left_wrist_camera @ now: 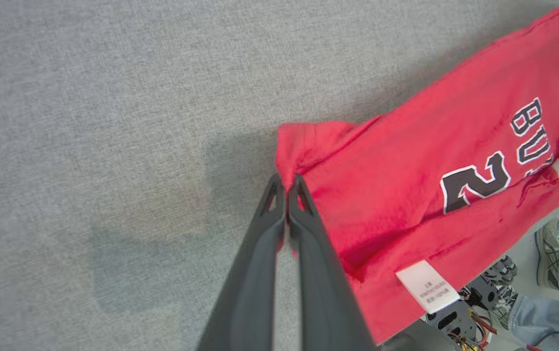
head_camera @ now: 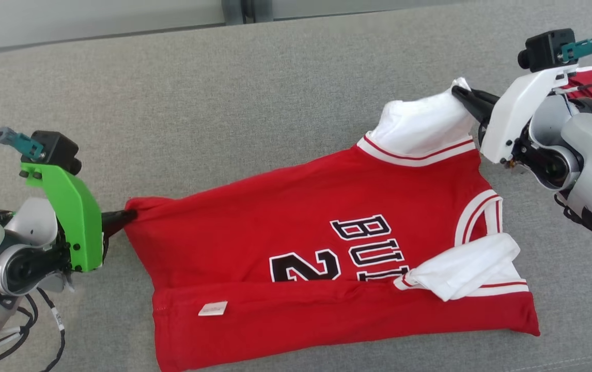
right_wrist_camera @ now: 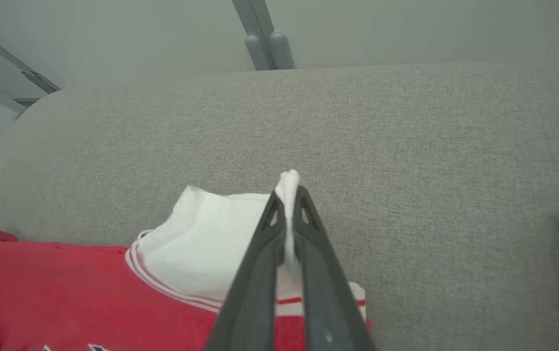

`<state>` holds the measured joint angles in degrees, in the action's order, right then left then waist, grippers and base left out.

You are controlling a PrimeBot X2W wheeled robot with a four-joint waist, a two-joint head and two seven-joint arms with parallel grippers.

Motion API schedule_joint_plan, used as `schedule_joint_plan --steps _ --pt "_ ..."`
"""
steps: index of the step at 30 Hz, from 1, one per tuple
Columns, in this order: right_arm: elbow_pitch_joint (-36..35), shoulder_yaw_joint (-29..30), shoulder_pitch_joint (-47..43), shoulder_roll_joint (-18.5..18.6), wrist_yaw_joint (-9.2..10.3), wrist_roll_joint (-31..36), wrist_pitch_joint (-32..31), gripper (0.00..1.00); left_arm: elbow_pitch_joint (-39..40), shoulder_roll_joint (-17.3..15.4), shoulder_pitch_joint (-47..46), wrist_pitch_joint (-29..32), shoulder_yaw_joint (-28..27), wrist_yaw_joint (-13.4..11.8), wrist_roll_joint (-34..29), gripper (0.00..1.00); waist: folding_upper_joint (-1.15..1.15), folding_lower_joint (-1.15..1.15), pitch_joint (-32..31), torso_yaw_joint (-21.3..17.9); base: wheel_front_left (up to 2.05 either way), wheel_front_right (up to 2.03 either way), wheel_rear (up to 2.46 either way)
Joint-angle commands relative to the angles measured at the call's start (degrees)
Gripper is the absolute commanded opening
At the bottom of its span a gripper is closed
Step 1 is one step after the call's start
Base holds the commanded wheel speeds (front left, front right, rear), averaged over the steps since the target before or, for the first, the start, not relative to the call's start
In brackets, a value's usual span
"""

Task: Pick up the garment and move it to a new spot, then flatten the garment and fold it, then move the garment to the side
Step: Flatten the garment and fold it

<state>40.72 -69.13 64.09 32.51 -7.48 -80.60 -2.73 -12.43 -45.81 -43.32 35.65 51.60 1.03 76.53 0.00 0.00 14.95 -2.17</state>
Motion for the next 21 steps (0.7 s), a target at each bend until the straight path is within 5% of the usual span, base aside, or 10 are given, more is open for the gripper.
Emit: schedule_joint_plan --steps 1,21 --pt "-0.6 -0.5 -1.0 1.3 -0.03 -0.6 -0.8 0.0 0.0 -0.6 0.9 0.6 0.2 0.1 0.3 0.0 0.0 0.0 -2.1 -0.6 0.0 0.0 0.0" --pt "-11.7 -3.4 -9.3 9.5 -0.03 -7.7 -17.8 0.0 4.1 -3.5 4.0 10.7 4.9 -2.7 1.8 0.0 0.0 0.0 -7.4 -3.0 0.0 0.0 0.0"
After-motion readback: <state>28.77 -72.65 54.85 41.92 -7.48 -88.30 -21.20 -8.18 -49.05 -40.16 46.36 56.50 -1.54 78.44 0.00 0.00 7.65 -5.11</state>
